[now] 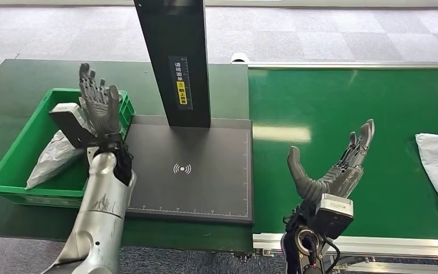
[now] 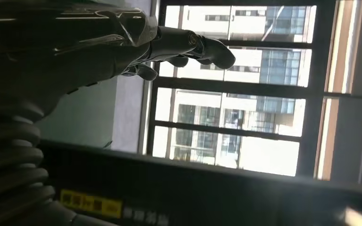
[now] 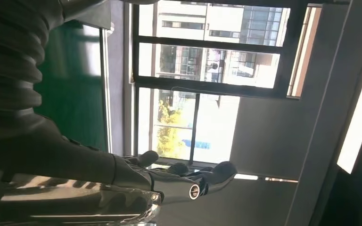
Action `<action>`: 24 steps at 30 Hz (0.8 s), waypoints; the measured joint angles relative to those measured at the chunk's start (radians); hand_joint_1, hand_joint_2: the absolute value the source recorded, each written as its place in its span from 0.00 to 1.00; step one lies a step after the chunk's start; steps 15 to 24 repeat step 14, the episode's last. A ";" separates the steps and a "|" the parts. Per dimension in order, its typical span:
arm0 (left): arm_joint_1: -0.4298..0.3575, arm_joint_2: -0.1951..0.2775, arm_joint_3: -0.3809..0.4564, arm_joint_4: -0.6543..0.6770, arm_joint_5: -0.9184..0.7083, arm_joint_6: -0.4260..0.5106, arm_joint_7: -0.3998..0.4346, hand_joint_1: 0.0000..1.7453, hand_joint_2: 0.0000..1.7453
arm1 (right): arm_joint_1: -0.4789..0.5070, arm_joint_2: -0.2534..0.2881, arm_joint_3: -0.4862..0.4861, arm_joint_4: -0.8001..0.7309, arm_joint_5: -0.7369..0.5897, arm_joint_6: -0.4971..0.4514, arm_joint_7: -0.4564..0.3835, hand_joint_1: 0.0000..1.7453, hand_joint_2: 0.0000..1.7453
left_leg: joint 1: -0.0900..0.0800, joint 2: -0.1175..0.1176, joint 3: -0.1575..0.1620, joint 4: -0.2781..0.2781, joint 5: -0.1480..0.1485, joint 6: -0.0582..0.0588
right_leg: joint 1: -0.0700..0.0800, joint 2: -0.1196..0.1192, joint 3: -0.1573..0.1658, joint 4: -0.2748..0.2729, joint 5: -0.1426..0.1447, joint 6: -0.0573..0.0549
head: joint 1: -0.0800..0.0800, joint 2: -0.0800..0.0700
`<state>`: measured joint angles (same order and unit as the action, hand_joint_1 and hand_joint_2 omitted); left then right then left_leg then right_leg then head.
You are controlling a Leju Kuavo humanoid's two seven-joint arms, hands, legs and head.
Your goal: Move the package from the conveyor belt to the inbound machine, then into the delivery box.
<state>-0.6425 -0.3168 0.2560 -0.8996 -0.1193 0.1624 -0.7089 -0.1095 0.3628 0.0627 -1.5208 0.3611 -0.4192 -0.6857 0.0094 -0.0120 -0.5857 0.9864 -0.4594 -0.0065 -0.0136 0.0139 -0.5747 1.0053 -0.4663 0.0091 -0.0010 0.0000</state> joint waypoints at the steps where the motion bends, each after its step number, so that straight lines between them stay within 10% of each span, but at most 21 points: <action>1: 0.062 -0.010 -0.071 -0.045 0.021 0.012 0.001 0.00 1.00 | 0.005 0.000 -0.006 0.008 -0.009 0.007 -0.002 0.00 1.00 | 0.000 0.000 0.000 0.000 -0.001 0.000 | 0.000 0.000 0.000 0.000 0.000 0.000 | 0.000 0.000; 7: 0.288 -0.001 -0.320 -0.218 0.115 -0.062 0.004 0.00 1.00 | 0.033 0.002 -0.031 0.062 -0.004 0.028 -0.005 0.00 1.00 | 0.000 0.000 -0.001 0.000 -0.002 0.001 | 0.000 0.001 -0.001 0.000 -0.002 0.001 | -0.001 0.000; 24: 0.385 0.014 -0.344 -0.253 0.120 -0.160 0.006 0.00 1.00 | 0.039 0.002 -0.069 0.126 -0.024 0.061 -0.006 0.00 1.00 | 0.000 0.001 0.000 0.000 -0.002 0.000 | 0.001 0.001 -0.001 0.000 -0.002 0.001 | -0.001 0.000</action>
